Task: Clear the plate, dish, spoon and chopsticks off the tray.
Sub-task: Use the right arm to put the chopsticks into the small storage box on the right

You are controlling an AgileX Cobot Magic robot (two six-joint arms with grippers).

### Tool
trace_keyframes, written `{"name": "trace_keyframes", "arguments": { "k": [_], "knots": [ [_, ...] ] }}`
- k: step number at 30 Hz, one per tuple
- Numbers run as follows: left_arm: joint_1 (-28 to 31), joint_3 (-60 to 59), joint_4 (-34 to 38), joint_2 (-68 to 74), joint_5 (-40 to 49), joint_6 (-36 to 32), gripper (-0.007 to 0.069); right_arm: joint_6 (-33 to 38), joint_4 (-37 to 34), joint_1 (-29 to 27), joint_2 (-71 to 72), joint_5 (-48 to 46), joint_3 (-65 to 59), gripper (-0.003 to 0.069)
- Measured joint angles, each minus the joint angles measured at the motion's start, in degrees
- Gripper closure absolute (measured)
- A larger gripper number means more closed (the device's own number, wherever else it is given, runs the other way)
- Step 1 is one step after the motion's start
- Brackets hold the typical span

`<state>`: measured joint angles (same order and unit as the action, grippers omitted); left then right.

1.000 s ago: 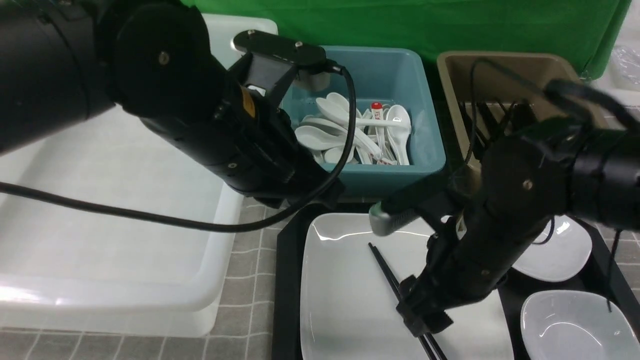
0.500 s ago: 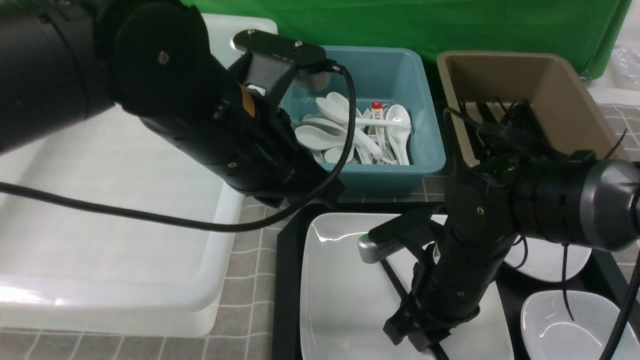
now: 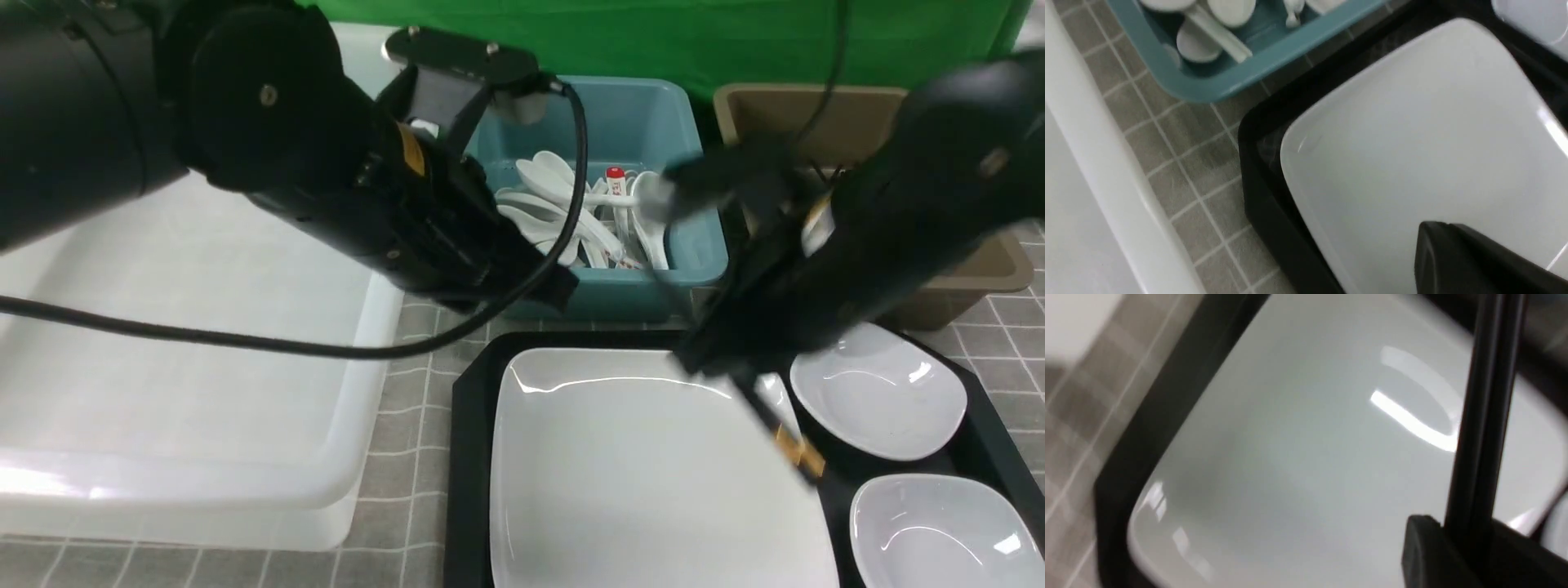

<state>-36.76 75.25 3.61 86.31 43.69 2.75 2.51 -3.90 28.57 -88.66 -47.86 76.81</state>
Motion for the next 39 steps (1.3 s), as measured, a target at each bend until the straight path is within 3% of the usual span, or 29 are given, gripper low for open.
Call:
{"name": "trace_keyframes", "arguments": {
  "k": [1, 7, 12, 17, 23, 25, 28, 32, 33, 35, 38, 39],
  "knots": [
    [0.0, 0.0, 0.13, 0.0, -1.0, -0.08, 0.0622, 0.0, 0.0, 0.0, 0.0, 0.0, 0.43, 0.0519],
    [0.0, 0.0, 12.64, 0.17, -22.59, -9.38, 0.0622, 1.56, 0.7, -14.29, -3.83, 5.32, 13.79, 0.0519],
    [0.0, 0.0, 18.17, 1.2, -36.31, -17.89, 0.0622, 1.73, 0.82, -19.88, -9.15, 15.72, 19.37, 0.0519],
    [0.0, 0.0, 18.55, 2.33, -36.83, -19.29, 0.0622, 1.68, 0.94, -22.17, -15.49, 25.99, 20.14, 0.0519],
    [0.0, 0.0, 17.89, 2.91, -29.94, -19.34, 0.0622, 1.68, 1.17, -22.79, -22.57, 35.19, 20.14, 0.0517],
    [0.0, 0.0, 17.88, 2.91, -26.62, -19.34, 0.0622, 1.53, 1.22, -22.92, -24.17, 36.51, 20.14, 0.0482],
    [0.0, 0.0, 17.76, 2.91, -21.38, -19.22, 0.0622, 1.14, 1.22, -23.28, -24.24, 33.43, 20.14, 0.0295],
    [0.0, 0.0, 17.72, 2.91, -17.75, -19.17, 0.0622, 1.07, 1.34, -23.4, -21.41, 22.74, 20.14, 0.0191],
    [0.0, 0.0, 17.72, 2.91, -17.75, -19.17, 0.0622, 1.07, 1.34, -23.4, -21.41, 21.99, 20.14, 0.0191],
    [0.0, 0.0, 17.72, 2.91, -15.96, -19.12, 0.0622, 0.88, 1.28, -23.4, -17.81, 11.14, 20.14, 0.0209],
    [0.0, 0.0, 17.27, 2.91, -13.95, -19.12, 0.0622, 1.24, 0.97, -23.29, -13.46, -2.86, 20.21, 0.0305],
    [0.0, 0.0, 16.87, 2.91, -12.95, -19.12, 0.0622, 1.42, 0.92, -23.16, -11.62, -11.19, 20.27, 0.0384]
  ]
}}
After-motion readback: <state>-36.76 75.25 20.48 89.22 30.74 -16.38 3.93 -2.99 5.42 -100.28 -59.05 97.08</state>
